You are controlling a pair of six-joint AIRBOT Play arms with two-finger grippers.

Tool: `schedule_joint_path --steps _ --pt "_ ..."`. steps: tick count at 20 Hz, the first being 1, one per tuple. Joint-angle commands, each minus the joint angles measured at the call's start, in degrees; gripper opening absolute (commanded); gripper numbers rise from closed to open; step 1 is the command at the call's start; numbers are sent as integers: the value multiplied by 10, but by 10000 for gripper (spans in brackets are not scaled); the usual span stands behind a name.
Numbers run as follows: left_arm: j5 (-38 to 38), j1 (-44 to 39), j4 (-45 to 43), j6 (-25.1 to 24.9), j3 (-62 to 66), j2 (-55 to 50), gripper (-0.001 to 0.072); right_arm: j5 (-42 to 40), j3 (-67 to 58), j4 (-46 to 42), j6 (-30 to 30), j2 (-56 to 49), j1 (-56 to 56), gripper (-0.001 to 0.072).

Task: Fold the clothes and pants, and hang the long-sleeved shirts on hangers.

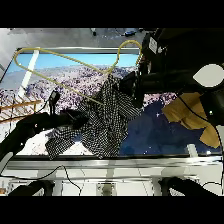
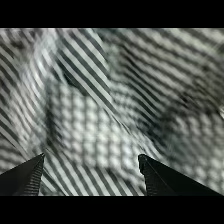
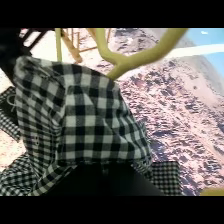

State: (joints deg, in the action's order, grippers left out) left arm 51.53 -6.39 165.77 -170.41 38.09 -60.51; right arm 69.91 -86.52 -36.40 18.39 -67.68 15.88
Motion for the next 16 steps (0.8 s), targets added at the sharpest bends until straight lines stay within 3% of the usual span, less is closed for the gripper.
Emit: schedule_joint_path --steps 1,4,13,14,15,16 --pt "-62 -22 -3 -6 41 -14 714 40 0 37 -1 1 0 43" --pt "-100 -22 -7 -6 48 -17 714 52 0 52 0 2 0 43" --pt "-107 -70 -7 -6 50 -58 688 86 0 112 -14 2 0 43" --pt "-111 -71 -7 -6 50 -59 502 86 0 111 -14 2 0 43" --pt "-122 -72 -7 -6 50 -59 206 86 0 111 -14 2 0 43" --pt "-140 -72 -7 -6 50 -59 38 86 0 111 -14 2 0 43"
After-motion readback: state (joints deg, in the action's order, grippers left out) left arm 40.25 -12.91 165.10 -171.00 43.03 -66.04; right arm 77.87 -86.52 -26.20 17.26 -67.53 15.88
